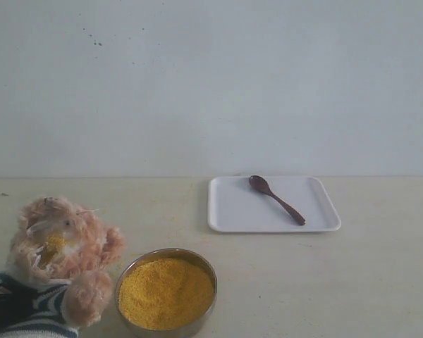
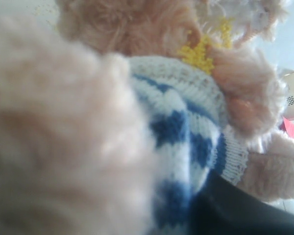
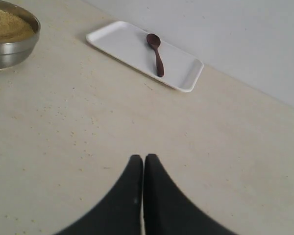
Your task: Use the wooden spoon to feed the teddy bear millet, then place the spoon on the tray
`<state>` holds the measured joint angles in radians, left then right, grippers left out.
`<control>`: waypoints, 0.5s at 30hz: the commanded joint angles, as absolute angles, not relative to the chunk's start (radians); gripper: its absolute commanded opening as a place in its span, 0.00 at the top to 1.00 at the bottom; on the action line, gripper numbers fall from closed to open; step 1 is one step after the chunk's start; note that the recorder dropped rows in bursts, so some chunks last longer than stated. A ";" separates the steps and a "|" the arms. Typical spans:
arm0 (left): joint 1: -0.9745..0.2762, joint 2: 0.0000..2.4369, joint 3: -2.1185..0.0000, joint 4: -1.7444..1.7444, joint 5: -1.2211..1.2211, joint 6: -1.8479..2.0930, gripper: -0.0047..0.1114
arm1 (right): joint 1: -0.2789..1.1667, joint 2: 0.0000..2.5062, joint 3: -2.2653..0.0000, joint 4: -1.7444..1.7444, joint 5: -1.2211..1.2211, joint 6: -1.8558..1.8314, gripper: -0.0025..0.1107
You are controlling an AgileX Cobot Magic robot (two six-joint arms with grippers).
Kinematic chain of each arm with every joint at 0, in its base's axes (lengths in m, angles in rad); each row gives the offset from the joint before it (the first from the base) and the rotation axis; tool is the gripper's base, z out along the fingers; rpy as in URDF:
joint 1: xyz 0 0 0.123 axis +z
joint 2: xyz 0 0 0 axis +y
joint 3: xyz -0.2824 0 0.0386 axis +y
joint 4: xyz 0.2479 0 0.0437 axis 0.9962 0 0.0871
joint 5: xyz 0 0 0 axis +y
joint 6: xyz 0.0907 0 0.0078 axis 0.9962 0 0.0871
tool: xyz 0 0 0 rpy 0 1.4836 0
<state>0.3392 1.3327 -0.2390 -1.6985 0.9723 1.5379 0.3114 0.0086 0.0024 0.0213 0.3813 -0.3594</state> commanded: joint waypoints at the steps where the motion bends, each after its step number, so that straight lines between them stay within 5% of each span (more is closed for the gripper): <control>1: 0.339 1.333 -0.235 -1.729 0.997 1.543 0.93 | 0.196 0.000 0.000 0.047 0.369 -0.338 0.98; 15: 0.339 1.333 -0.243 -1.744 0.991 1.620 0.93 | 0.068 0.000 0.000 0.047 0.371 -0.338 0.98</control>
<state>0.3392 1.3346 -0.2390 -1.7237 0.9723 1.5915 0.0704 0.0047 0.0024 0.0432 0.3790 -0.3396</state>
